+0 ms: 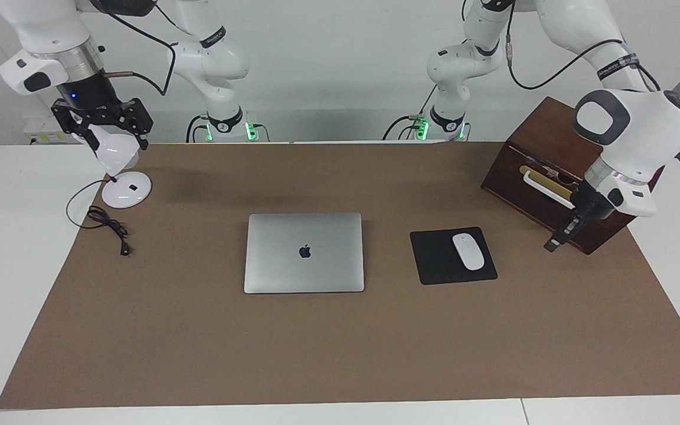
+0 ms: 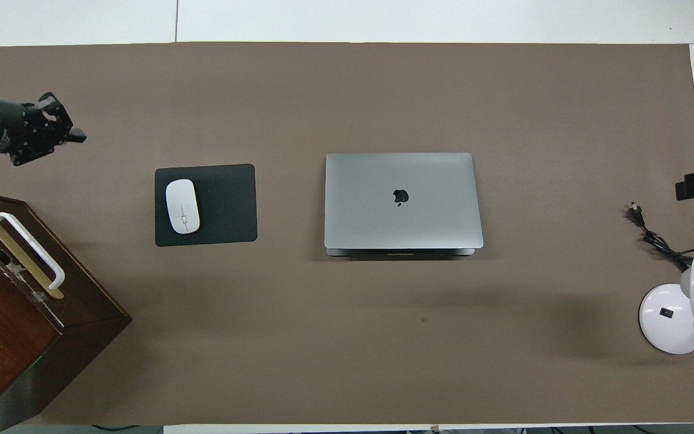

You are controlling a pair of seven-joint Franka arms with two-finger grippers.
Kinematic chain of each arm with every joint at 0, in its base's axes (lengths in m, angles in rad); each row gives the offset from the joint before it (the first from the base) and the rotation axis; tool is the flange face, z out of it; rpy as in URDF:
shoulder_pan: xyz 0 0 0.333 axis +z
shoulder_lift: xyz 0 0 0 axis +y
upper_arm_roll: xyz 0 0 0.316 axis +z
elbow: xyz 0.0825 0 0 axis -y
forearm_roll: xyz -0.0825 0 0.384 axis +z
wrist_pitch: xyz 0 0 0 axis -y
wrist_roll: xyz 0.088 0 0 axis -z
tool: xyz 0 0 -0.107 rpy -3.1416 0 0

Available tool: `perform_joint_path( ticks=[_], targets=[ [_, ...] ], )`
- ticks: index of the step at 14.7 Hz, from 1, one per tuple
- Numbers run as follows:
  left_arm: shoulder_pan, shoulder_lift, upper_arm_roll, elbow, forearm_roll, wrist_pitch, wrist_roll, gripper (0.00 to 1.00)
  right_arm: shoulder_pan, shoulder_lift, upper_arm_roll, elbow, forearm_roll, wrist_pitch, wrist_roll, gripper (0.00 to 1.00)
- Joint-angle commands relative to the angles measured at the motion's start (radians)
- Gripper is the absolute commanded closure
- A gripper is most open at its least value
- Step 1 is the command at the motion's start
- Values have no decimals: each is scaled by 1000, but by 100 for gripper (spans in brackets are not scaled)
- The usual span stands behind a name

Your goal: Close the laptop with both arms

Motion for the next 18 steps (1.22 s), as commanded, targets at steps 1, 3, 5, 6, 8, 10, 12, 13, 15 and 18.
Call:
perform_joint_path(
  ticks=[1,3,5,6,8,10,12,13,15,18],
  targets=[
    [-4,-35,3,5,121,-142,85,77,-40,-27,39,-19,4,-8,17,0],
    [-1,-72,5,-3,126,-207,144,59,-43,-28,42,-21,4,2,15,0],
    [-1,-97,5,-3,166,-231,168,0,-43,-22,42,-19,4,5,15,0],
    [1,-110,5,-1,175,-235,170,0,-43,-17,41,-15,4,6,14,0],
    [2,-132,6,9,178,-257,191,0,-41,-8,41,-7,1,6,14,0],
    [-10,-135,-2,25,178,-324,237,0,-41,-2,41,-7,0,6,14,0],
    [-41,-140,-15,42,178,-369,254,0,-41,13,39,-5,-7,2,12,0],
    [-70,-159,-17,31,177,-383,256,0,-41,18,39,4,-7,-3,12,0],
    [-84,-222,-18,-47,177,-383,294,0,-41,33,38,25,-10,-9,12,0],
    [-145,-247,39,-54,172,-395,368,0,-41,42,36,42,-11,-8,12,0]
  ],
)
